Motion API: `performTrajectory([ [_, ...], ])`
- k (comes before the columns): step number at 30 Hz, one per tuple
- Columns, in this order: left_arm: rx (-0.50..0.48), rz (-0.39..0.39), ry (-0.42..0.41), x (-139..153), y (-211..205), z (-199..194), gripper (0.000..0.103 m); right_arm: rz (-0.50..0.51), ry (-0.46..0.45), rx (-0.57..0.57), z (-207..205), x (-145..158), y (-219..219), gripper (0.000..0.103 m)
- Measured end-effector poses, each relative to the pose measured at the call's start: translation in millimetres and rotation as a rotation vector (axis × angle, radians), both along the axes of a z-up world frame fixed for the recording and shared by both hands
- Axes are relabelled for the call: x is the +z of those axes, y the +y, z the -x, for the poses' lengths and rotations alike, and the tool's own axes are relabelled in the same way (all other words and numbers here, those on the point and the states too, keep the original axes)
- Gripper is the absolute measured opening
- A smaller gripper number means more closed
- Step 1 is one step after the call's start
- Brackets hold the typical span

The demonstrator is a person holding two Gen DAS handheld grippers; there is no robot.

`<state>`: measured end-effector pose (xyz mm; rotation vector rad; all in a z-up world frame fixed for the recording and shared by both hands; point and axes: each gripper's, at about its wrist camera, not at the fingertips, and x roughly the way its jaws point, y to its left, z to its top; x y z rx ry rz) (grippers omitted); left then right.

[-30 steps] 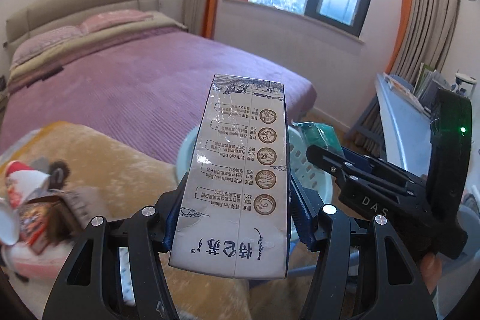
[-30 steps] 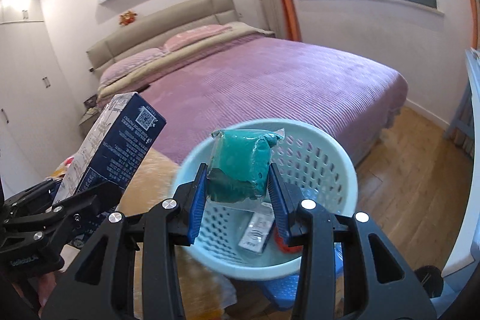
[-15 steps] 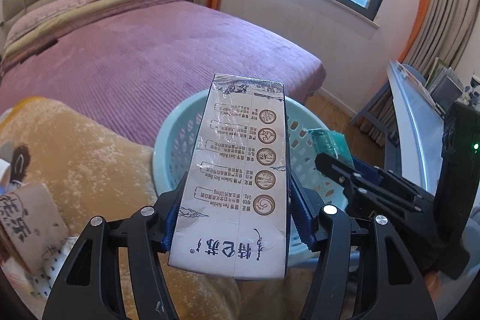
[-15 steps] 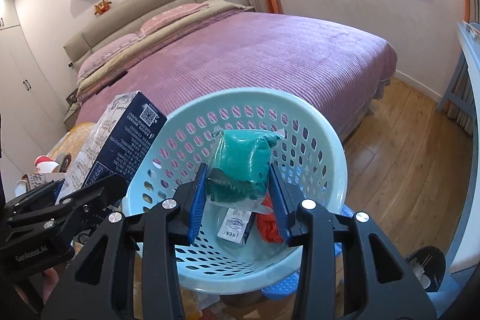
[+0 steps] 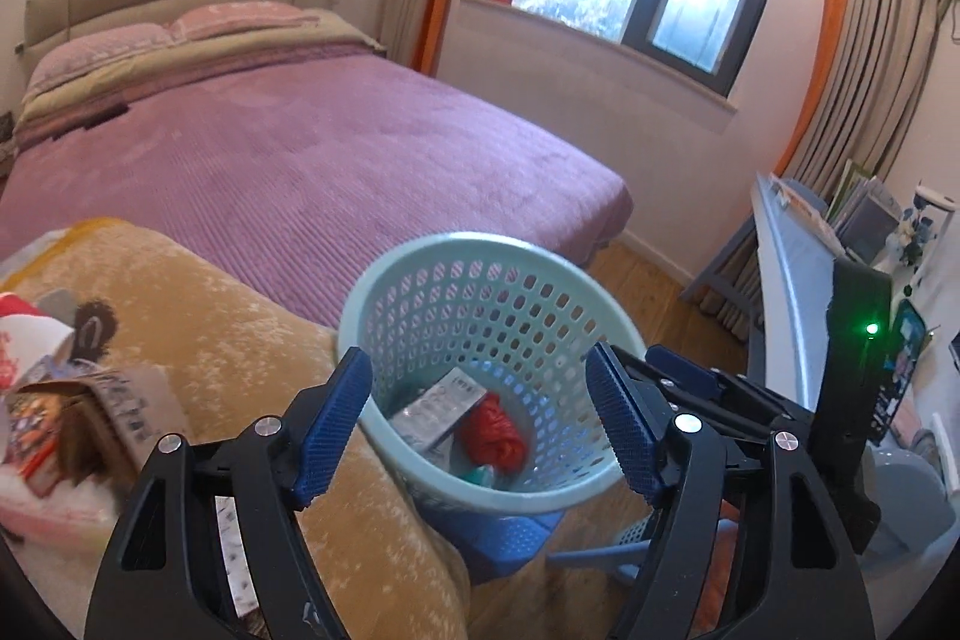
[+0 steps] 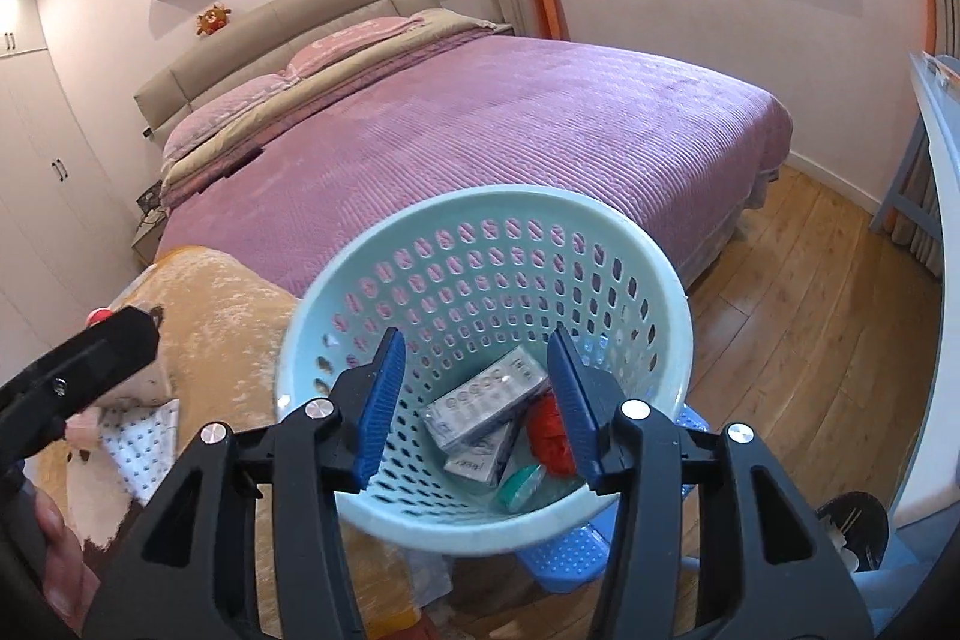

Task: Collect trash
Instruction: 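Grasp the clear plastic bottle with the left tool while the right tool grasps the white patterned paper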

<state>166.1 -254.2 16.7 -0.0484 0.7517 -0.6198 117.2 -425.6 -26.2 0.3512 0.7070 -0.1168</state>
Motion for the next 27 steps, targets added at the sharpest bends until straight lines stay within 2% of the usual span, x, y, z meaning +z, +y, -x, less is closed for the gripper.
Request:
performTrajectory([
  [7, 0.043, 0.045, -0.073, 29.1, 42.7, 33.0, 0.072, -0.007, -0.06, 0.055, 18.4, 27.0, 31.3, 0.046],
  [10, 0.093, 0.056, -0.092, 38.2, 70.0, 44.6, 0.073, -0.007, -0.091, 0.092, 24.4, 38.1, 53.5, 0.052],
  [15, 0.224, 0.084, -0.107, 48.7, 131.4, 55.7, 0.077, 0.014, -0.133, 0.186, 30.4, 52.5, 97.4, 0.053],
  [23, 0.446, 0.033, -0.111, 50.3, 237.6, 58.4, 0.077, 0.052, -0.163, 0.307, 33.3, 53.3, 165.1, 0.053],
  [27, 0.538, -0.016, -0.101, 40.4, 290.3, 58.9, 0.077, 0.062, -0.131, 0.349, 27.3, 31.5, 198.7, 0.054],
])
